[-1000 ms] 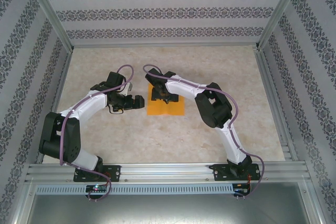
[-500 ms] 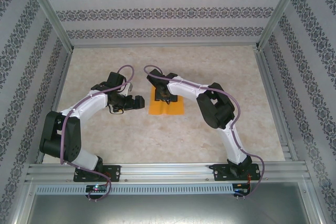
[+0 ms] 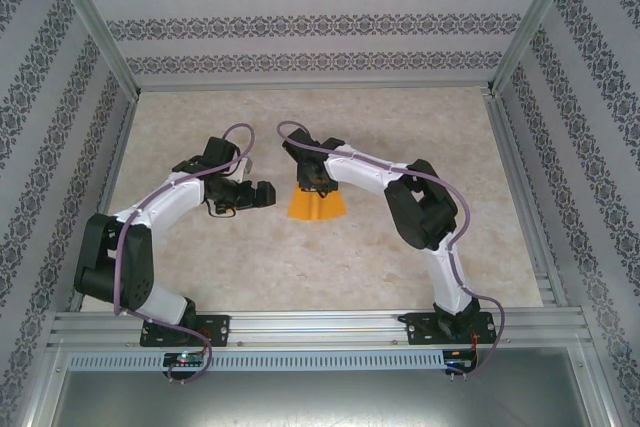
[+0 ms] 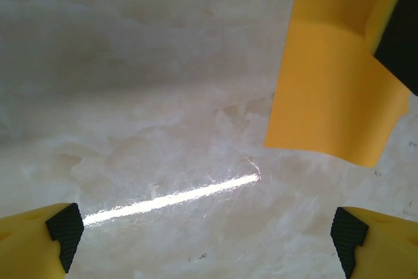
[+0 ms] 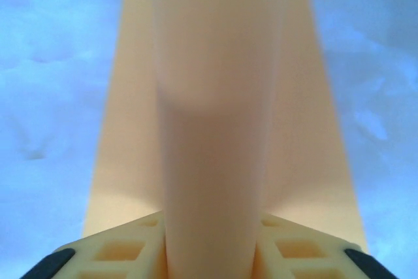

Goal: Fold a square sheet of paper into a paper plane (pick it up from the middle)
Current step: Fold the square sheet of paper in half at the center of the table.

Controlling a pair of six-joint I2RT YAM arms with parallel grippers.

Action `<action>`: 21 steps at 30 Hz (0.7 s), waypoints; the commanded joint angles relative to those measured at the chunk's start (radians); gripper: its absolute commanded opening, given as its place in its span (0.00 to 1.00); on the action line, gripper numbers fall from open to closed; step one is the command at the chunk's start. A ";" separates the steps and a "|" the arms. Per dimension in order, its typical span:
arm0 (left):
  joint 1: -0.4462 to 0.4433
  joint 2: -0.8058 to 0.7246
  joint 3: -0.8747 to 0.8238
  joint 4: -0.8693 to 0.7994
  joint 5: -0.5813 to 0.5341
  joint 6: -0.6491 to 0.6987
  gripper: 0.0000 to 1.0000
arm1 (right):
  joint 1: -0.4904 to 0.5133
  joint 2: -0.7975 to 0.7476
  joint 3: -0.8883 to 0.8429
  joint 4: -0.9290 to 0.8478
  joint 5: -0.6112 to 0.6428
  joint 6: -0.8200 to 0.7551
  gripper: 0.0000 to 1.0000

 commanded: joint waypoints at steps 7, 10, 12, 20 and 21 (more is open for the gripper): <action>0.009 -0.162 0.081 -0.127 0.022 -0.001 1.00 | 0.002 -0.172 -0.028 0.039 -0.138 -0.001 0.24; 0.014 -0.197 0.111 -0.147 0.038 -0.005 1.00 | 0.001 -0.222 -0.061 0.101 -0.227 0.010 0.23; 0.018 -0.215 0.126 -0.142 0.068 -0.016 1.00 | -0.010 -0.258 -0.099 0.165 -0.315 0.024 0.24; 0.019 -0.180 0.137 -0.034 0.201 -0.085 0.99 | -0.115 -0.323 -0.346 0.473 -0.664 0.139 0.27; 0.018 -0.170 0.128 -0.007 0.220 -0.099 0.98 | -0.121 -0.324 -0.370 0.494 -0.679 0.137 0.27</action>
